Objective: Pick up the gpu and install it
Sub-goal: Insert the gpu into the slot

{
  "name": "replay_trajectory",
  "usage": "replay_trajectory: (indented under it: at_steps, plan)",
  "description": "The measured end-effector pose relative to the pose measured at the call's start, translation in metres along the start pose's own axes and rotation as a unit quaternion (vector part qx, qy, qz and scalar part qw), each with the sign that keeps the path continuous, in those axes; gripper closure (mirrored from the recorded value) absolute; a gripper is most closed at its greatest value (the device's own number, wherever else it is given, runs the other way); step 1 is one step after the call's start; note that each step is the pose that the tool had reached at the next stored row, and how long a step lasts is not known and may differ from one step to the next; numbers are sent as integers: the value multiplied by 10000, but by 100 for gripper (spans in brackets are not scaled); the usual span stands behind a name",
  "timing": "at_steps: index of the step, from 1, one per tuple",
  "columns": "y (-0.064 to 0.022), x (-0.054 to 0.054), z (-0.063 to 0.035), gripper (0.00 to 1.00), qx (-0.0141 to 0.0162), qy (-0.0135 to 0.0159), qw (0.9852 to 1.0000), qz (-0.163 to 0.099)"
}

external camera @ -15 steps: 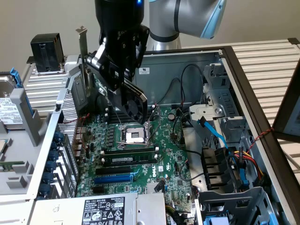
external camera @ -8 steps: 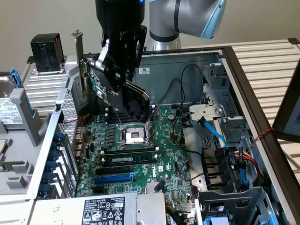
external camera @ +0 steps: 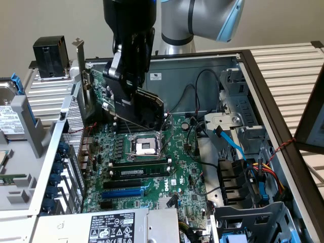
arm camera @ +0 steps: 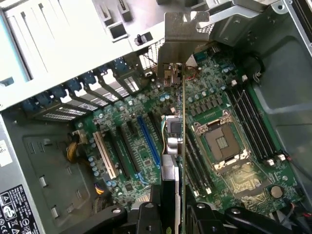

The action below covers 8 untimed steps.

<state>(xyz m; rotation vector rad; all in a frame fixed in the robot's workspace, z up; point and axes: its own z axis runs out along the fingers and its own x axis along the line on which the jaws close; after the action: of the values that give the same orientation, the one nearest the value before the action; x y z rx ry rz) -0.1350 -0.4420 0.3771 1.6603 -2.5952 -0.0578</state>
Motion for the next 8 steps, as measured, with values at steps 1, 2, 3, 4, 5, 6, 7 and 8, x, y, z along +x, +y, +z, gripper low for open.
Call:
replay_trajectory:
  at_steps: [1, 2, 3, 4, 5, 6, 7, 8]
  plan:
    - [0, 0, 0, 72, 7, 4, 10000, -84]
    - [0, 0, 1, 72, 16, 5, 9999, -163]
    - [1, 0, 3, 72, 28, 7, 9997, -236]
    - [0, 0, 5, 72, 43, 10, 9995, -303]
    - [0, -1, 8, 72, 59, 20, 9993, -367]
    - [0, -1, 9, 72, 73, 37, 9990, -431]
    - [-1, -1, 11, 72, 86, 56, 9987, -495]
    - [-1, -1, 15, 72, 100, 76, 9983, -566]
